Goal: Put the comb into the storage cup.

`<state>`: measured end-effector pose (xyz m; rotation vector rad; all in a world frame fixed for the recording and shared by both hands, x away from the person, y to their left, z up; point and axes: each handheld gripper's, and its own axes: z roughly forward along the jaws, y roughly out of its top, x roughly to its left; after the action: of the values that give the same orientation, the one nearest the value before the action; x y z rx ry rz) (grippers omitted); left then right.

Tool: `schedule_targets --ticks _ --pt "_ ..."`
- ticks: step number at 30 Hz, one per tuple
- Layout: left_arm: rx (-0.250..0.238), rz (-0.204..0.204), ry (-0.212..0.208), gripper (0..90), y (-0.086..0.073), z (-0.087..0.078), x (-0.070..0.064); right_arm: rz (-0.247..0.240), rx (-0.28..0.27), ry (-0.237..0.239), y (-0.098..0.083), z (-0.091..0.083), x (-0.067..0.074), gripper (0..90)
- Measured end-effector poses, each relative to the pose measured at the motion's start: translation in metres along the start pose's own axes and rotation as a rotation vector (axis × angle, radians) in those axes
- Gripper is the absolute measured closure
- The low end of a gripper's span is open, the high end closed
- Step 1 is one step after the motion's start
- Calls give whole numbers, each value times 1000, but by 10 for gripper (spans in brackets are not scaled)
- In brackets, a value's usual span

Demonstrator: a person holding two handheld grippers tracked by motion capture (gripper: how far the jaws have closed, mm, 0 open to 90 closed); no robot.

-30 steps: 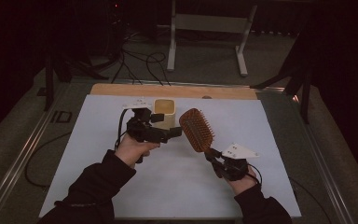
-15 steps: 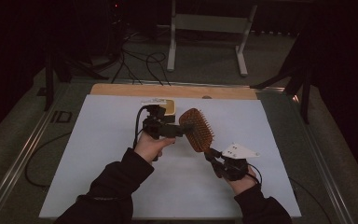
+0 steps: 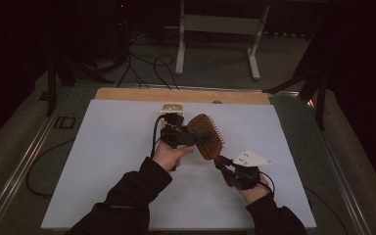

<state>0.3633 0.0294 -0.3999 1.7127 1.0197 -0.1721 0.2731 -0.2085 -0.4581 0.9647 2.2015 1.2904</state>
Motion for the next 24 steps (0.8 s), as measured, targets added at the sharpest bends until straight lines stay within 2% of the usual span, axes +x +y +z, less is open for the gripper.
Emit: schedule_targets --ticks 6,8,14,18,24 --pt "3 -18 -16 95 -1 6 -2 -4 2 4 0 1 0 730" --pt "0 -12 4 147 -1 7 -3 -7 3 -1 0 1 0 730" --pt "-10 -25 27 273 -3 11 -3 -10 3 1 0 2 1 730" --pt "-11 -27 25 352 -4 14 -3 -13 10 8 1 3 1 730" --pt "-23 -47 -5 400 -4 13 -1 -2 9 10 0 2 0 730"
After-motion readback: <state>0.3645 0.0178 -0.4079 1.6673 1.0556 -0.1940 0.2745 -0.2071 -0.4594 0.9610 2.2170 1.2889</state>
